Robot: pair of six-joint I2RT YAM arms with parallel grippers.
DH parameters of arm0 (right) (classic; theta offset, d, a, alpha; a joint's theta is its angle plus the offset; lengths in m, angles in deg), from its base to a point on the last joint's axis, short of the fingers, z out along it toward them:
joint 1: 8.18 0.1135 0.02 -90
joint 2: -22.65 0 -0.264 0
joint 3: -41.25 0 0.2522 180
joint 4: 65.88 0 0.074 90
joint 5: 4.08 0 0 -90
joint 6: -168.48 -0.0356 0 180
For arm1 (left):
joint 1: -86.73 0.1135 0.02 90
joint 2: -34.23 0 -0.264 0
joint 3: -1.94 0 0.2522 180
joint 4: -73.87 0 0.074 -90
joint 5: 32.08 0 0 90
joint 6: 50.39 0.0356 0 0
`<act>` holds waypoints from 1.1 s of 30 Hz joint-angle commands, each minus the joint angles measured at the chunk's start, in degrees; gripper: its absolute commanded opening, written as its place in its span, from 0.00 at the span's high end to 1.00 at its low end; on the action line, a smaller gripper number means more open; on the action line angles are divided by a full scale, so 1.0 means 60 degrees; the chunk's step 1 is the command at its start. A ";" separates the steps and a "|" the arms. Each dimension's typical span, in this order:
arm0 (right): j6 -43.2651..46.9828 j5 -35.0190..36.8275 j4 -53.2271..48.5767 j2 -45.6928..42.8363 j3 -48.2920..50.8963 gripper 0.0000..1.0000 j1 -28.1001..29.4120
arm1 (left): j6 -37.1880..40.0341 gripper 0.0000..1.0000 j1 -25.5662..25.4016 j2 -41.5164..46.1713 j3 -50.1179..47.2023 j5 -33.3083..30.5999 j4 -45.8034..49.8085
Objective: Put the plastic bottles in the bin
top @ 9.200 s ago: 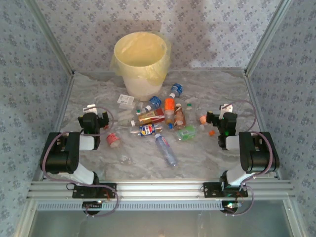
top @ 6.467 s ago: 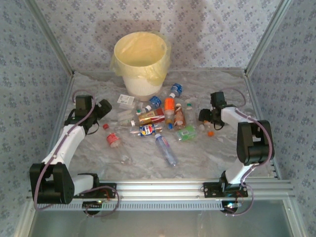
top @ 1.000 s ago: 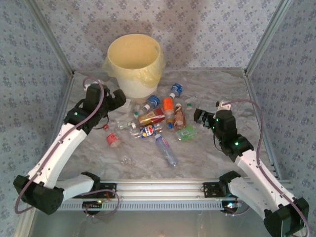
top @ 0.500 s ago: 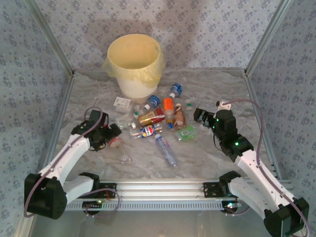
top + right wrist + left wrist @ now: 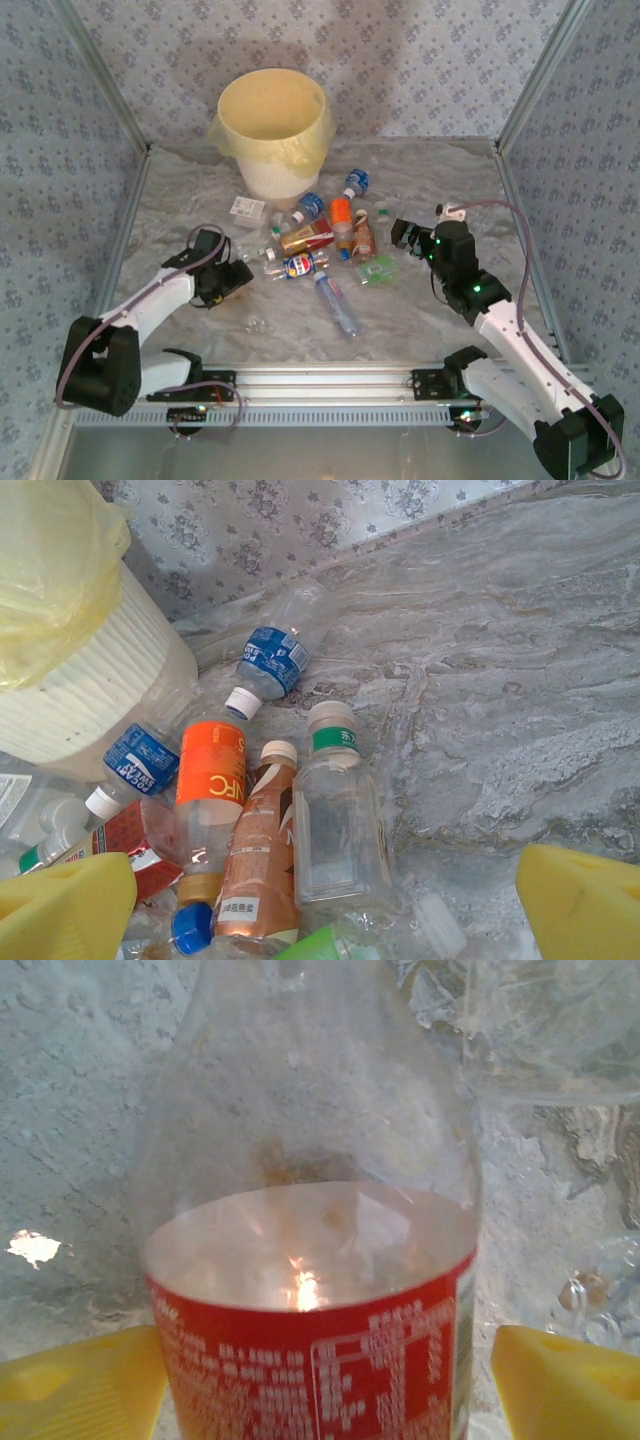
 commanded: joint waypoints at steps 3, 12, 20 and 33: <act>-0.0239 0.0070 0.0112 -0.0005 -0.0207 0.00 0.0074 | 0.0346 0.26 -0.0056 -0.0477 -0.0229 -0.0140 -0.0525; 0.0234 -0.0238 0.0250 -0.0053 -0.0309 0.00 0.0090 | 0.0522 0.43 -0.0057 0.0113 -0.0463 -0.0534 -0.0473; 0.0806 -0.0695 0.0538 -0.0070 -0.0347 0.00 0.0130 | 0.0647 0.43 -0.0062 0.2647 0.0899 -0.2261 0.0935; 0.1006 -0.0562 0.2300 -0.0018 -0.0141 0.00 0.0212 | 0.3184 0.43 -0.0130 0.2064 0.3490 -0.2621 -0.5180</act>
